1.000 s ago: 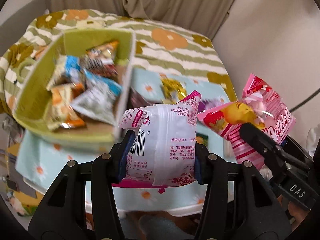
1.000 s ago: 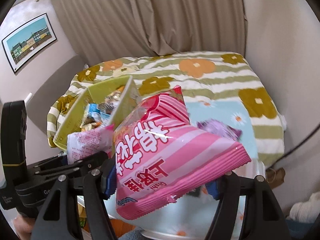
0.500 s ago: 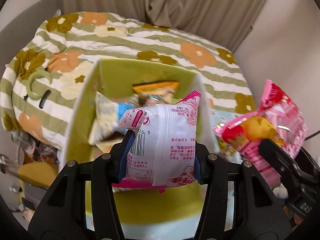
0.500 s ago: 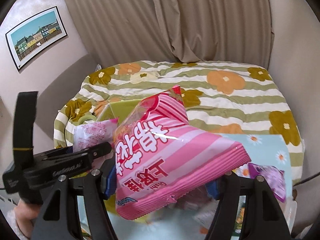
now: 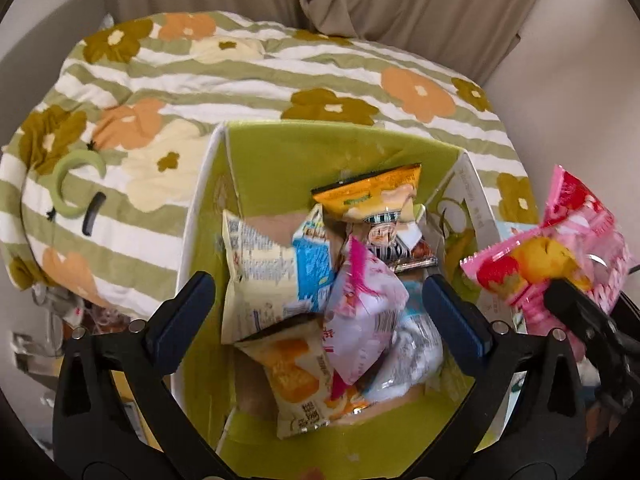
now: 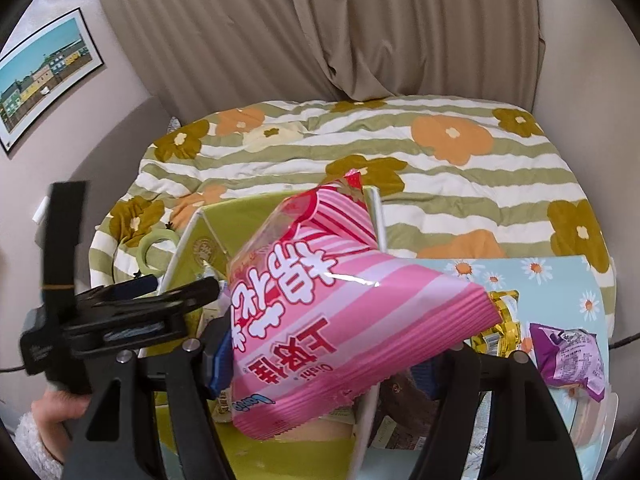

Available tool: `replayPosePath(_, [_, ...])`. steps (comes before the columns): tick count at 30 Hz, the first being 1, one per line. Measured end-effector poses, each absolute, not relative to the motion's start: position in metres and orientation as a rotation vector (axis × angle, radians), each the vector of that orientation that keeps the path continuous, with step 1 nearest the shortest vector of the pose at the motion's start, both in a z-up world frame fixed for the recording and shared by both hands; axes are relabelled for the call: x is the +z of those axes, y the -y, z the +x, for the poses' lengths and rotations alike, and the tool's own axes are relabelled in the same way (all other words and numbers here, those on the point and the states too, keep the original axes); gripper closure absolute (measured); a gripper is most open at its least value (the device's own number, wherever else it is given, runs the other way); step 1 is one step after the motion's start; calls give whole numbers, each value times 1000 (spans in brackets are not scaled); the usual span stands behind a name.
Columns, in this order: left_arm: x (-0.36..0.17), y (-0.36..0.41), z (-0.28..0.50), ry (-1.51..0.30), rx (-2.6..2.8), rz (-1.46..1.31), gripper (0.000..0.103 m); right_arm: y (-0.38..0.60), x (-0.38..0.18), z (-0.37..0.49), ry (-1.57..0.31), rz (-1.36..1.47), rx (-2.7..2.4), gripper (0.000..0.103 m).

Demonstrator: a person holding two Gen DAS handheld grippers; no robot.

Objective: Organize snacks
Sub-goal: 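Carry both pink packets over the box with both tools, then lower both packets into the box and open both tools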

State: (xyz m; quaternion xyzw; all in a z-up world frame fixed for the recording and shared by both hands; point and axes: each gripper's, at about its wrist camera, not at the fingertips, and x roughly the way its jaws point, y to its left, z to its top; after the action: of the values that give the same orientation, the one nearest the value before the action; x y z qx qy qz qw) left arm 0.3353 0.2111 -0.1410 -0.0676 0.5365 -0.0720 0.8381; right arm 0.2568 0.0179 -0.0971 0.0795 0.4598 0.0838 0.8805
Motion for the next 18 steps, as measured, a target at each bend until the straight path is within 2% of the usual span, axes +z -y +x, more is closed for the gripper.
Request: replayPosePath(18, [-140,-229,298,-1144,-74,-179,1,-38,-110,300,-1005,78,200,36])
